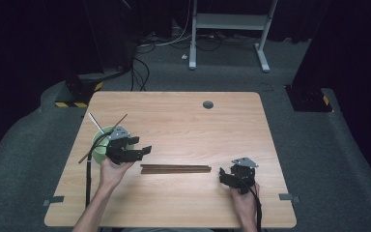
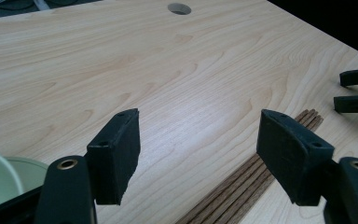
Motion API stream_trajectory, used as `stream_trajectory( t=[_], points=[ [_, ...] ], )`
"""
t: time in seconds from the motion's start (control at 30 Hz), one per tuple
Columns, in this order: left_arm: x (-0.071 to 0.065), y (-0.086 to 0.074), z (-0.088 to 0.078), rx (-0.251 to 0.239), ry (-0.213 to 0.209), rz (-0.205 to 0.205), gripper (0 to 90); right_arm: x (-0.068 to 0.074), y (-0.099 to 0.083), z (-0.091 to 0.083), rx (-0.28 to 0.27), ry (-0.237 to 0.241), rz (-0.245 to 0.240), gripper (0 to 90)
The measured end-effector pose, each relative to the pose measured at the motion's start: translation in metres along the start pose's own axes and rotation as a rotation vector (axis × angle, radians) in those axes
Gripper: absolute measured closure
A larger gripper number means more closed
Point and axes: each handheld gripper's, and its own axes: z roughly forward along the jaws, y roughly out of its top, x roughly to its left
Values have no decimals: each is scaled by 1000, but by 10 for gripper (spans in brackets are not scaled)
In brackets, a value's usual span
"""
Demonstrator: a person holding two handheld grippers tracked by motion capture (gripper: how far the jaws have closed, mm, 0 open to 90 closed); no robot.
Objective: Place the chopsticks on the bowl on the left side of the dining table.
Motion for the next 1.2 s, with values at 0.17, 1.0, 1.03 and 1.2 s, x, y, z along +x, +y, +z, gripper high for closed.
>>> stream_trajectory(
  t=[0.17, 1.0, 1.03, 1.2],
  points=[
    [-5, 0, 4, 5, -8, 10, 302, 0, 0, 0, 0, 0, 0, 214],
    [-42, 0, 50, 69, -107, 72, 285, 0, 0, 0, -1, 0, -1, 215],
    [-44, 0, 52, 77, -106, 79, 285, 0, 0, 0, 0, 0, 0, 214],
    [-53, -3, 66, 110, -116, 99, 297, 0, 0, 0, -1, 0, -1, 215]
  ],
)
